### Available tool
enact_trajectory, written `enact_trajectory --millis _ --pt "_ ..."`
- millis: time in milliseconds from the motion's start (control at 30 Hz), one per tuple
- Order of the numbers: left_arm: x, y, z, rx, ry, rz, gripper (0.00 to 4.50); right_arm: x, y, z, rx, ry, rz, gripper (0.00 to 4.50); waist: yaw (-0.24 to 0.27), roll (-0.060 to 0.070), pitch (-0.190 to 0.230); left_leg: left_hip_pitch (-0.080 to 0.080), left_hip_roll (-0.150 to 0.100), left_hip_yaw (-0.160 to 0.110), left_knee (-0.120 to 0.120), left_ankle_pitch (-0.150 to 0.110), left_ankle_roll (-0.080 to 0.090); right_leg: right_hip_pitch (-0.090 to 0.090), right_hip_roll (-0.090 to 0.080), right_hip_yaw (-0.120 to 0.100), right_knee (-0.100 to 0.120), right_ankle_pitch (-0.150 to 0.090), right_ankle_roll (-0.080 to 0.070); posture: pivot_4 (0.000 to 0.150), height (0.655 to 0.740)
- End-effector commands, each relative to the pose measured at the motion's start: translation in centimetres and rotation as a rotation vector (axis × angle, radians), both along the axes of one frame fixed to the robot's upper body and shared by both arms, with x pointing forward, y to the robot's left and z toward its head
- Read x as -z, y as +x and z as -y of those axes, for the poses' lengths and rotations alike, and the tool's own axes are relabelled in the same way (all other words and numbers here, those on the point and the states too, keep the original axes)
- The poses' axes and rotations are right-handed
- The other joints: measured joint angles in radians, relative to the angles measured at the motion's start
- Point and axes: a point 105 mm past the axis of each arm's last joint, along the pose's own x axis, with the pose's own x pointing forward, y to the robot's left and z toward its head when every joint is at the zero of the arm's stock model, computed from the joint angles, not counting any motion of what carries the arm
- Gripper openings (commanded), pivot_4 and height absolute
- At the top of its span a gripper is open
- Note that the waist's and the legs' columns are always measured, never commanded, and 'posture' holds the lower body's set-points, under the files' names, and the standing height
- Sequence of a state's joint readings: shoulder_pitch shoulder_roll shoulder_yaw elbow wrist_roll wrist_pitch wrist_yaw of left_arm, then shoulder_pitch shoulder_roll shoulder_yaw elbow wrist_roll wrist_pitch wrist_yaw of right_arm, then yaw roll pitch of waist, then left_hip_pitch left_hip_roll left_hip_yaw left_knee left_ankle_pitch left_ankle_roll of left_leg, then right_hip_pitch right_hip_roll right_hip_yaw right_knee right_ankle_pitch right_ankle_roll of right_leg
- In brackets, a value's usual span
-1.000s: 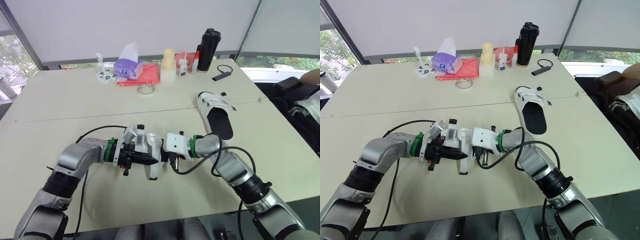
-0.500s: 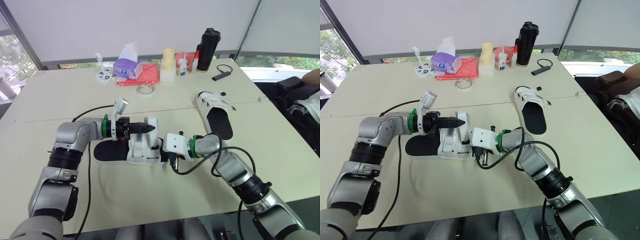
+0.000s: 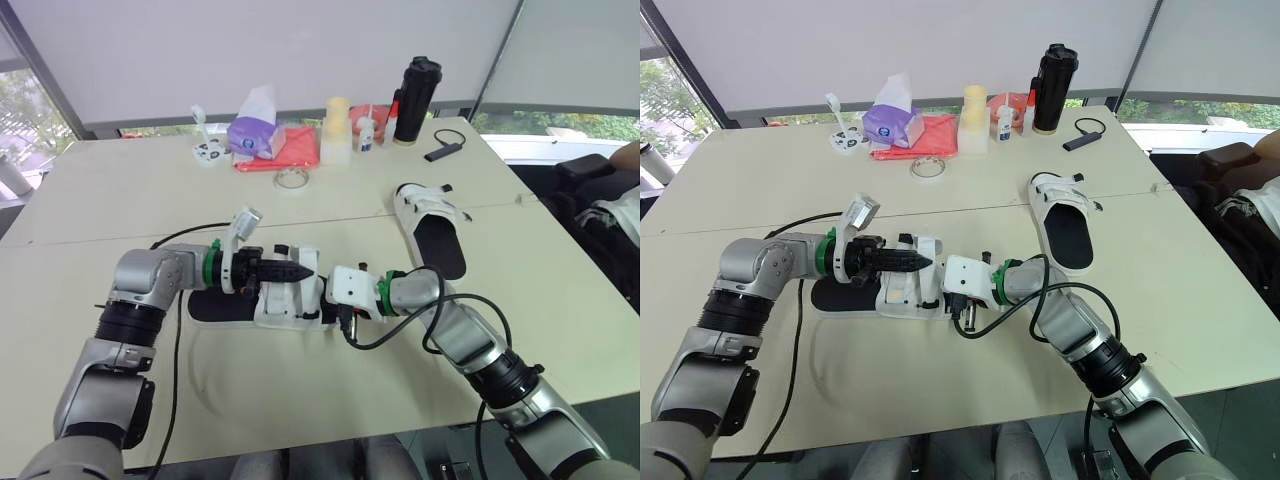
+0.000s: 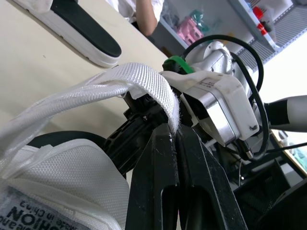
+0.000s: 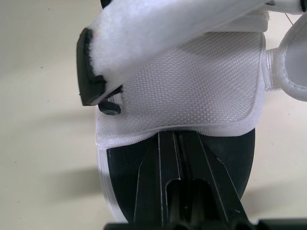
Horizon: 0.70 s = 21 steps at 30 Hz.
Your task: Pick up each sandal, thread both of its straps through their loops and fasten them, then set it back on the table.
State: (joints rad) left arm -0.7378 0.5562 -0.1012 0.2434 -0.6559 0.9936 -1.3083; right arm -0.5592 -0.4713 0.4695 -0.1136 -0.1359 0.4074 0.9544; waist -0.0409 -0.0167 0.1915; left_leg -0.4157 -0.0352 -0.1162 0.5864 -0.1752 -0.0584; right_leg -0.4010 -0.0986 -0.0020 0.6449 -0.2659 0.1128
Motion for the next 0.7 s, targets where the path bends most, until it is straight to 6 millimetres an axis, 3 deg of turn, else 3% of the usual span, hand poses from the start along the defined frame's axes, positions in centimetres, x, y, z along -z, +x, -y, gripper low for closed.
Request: enact_trajectory --millis 33,300,700 --pt "-0.3 0.0 -0.2 0.007 0.010 0.045 0.02 1.6 -0.4 0.2 0.010 -0.040 -0.048 0.00 0.000 0.000 0.000 0.000 0.000 0.000 0.000 0.000 0.000 0.000 0.000 0.000 0.000 0.000 0.000 0.150 0.7400" --pt "-1.3 1.1 0.2 0.007 -0.028 0.052 0.02 1.7 -0.5 0.2 0.007 -0.042 -0.051 0.00 0.000 0.000 0.000 0.000 0.000 0.000 0.000 0.000 0.000 0.000 0.000 0.000 0.000 0.000 0.000 0.150 0.7400" --pt "-1.2 1.1 0.2 0.026 -0.027 0.044 0.02 1.7 -0.6 0.3 0.012 -0.045 -0.052 0.00 0.000 0.000 0.000 0.000 0.000 0.000 0.000 0.000 0.000 0.000 0.000 0.000 0.000 0.001 0.002 0.150 0.7400"
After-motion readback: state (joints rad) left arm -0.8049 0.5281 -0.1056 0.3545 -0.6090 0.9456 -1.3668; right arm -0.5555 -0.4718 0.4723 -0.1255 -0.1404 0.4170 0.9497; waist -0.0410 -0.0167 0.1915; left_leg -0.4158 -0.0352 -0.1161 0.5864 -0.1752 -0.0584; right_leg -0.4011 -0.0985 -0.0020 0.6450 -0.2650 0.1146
